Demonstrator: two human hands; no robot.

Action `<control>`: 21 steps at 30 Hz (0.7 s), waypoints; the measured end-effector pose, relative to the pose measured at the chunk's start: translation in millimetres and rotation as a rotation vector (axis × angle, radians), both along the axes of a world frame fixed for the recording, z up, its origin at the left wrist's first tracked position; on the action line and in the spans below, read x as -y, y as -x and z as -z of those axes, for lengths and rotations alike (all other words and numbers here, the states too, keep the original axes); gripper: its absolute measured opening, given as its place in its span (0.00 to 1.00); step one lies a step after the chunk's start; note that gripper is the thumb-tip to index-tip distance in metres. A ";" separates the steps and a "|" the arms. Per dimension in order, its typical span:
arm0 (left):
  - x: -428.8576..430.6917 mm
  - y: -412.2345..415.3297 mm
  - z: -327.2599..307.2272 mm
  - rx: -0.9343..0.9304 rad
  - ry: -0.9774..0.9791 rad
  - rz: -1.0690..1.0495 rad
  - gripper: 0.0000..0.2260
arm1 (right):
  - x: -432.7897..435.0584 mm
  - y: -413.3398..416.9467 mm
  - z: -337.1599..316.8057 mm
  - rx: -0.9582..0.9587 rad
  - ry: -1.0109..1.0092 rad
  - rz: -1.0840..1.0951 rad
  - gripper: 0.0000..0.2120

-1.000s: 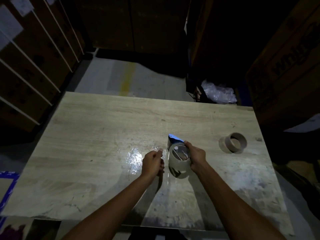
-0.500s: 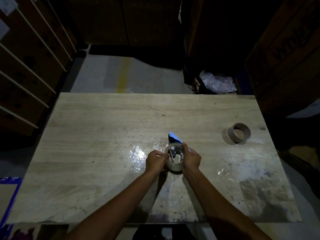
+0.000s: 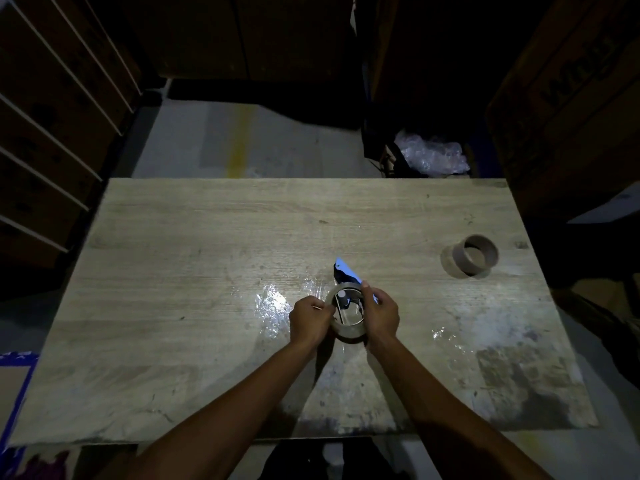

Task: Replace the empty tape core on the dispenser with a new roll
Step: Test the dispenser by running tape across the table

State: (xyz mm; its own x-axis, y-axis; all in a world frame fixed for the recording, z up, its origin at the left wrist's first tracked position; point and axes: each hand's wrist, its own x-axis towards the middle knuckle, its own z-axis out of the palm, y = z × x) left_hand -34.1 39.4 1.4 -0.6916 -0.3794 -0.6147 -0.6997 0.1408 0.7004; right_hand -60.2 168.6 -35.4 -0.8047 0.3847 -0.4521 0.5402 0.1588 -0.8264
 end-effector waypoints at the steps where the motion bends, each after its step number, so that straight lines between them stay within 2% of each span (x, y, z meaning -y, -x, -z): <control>1: -0.7 -0.4 -0.2 -0.008 0.019 0.012 0.04 | -1.4 -0.7 -0.7 -0.005 -0.038 -0.027 0.17; 11: -8.5 -6.0 3.6 -0.054 0.101 0.024 0.06 | -16.2 -2.2 -7.1 -0.132 -0.392 -0.312 0.17; 16: -11.7 -7.5 4.5 -0.053 0.128 0.052 0.05 | -18.9 -0.1 1.2 -0.129 -0.442 -0.363 0.23; 21: -11.8 -7.6 5.5 -0.060 0.143 0.067 0.04 | -26.6 2.7 -2.6 -0.153 -0.442 -0.435 0.19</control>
State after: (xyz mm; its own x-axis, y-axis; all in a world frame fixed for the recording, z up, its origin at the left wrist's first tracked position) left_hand -26.6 51.3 -4.1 -0.7523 -0.4117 -0.5144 -0.6427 0.2870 0.7103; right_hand -62.8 195.3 -32.8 -0.9722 0.1320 -0.1934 0.2307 0.6807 -0.6952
